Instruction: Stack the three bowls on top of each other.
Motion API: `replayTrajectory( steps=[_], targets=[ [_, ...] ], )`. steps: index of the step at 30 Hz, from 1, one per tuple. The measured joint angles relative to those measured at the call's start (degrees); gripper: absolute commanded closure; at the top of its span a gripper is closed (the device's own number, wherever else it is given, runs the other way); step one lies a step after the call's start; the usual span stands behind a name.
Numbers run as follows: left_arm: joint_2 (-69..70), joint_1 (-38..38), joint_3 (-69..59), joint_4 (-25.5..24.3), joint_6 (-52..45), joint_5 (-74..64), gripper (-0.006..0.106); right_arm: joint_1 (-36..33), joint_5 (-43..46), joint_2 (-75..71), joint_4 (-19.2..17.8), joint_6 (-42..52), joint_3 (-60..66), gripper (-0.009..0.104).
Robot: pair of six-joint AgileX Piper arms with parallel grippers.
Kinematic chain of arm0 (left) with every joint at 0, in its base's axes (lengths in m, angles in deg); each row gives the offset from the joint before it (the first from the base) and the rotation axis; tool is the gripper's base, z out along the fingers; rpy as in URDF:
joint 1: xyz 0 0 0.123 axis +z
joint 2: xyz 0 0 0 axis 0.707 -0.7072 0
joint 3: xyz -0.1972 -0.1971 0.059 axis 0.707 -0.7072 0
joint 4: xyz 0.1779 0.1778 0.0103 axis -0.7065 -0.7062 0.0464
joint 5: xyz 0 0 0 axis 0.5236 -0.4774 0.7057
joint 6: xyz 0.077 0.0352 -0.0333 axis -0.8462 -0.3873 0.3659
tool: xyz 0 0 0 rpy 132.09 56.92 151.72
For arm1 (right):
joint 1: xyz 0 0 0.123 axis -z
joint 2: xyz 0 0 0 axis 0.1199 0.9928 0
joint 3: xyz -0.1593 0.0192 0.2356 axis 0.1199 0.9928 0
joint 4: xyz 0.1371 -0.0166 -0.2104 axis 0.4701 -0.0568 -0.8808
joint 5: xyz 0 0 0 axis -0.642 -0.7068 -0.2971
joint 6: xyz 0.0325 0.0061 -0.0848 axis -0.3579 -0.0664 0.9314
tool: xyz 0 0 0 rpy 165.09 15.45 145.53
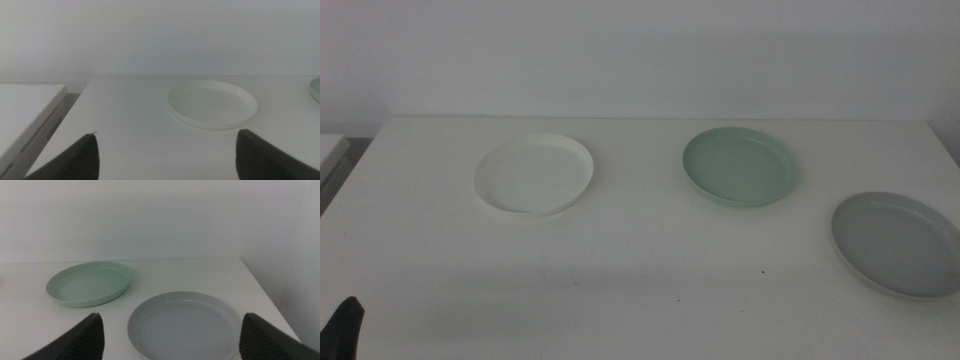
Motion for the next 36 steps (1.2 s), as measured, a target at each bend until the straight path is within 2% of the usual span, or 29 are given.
replayTrajectory(
  steps=[9, 13, 18, 23, 29, 33, 36],
  targets=[
    [0.0, 0.0, 0.0, 0.0, 0.0, 0.0, 0.007, 0.0, 0.12, 0.0, -0.41, -1.33, 0.0, 0.004],
    [0.0, 0.0, 0.0, 0.0, 0.0, 0.0, 0.007, 0.0, 5.0, 0.47, -0.83, -1.33, 0.09, 0.004],
    [0.0, 0.0, 0.0, 0.0, 0.0, 0.0, 0.007, 0.0, 4.24, 10.61, -0.83, -1.46, -6.07, 0.004],
    [0.0, 0.0, 0.0, 0.0, 0.0, 0.0, 0.007, 0.0, -6.57, 25.11, 1.37, -3.03, -18.95, 0.004],
    [0.0, 0.0, 0.0, 0.0, 0.0, 0.0, 0.007, 0.0, -30.06, 38.17, 2.79, -4.18, -31.04, 0.004],
    [0.0, 0.0, 0.0, 0.0, 0.0, 0.0, 0.007, 0.0, -31.87, 42.14, 3.44, -5.27, -32.48, 0.004],
    [0.0, 0.0, 0.0, 0.0, 0.0, 0.0, 0.007, 0.0, -32.16, 43.32, 5.67, -7.9, -32.59, 0.004]
  ],
)
